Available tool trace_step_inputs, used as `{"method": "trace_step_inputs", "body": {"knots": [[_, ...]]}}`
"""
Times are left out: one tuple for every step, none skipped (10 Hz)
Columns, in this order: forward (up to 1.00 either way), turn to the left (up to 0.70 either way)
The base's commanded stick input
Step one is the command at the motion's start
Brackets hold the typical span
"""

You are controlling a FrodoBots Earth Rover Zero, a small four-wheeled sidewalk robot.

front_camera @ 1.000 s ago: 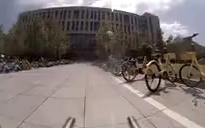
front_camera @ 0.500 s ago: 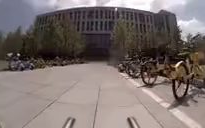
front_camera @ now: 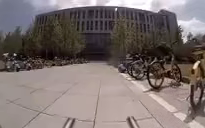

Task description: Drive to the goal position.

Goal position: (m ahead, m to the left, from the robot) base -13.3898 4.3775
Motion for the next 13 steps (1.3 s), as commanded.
{"method": "trace_step_inputs", "body": {"knots": [[0.70,0.07],[0.70,0.35],[0.70,0.35],[0.70,0.35],[0.70,0.35],[0.70,0.35],[0.70,0.35],[0.70,0.35],[0.70,0.35],[0.70,0.35],[0.70,0.35],[0.70,0.35],[0.70,0.26]]}}
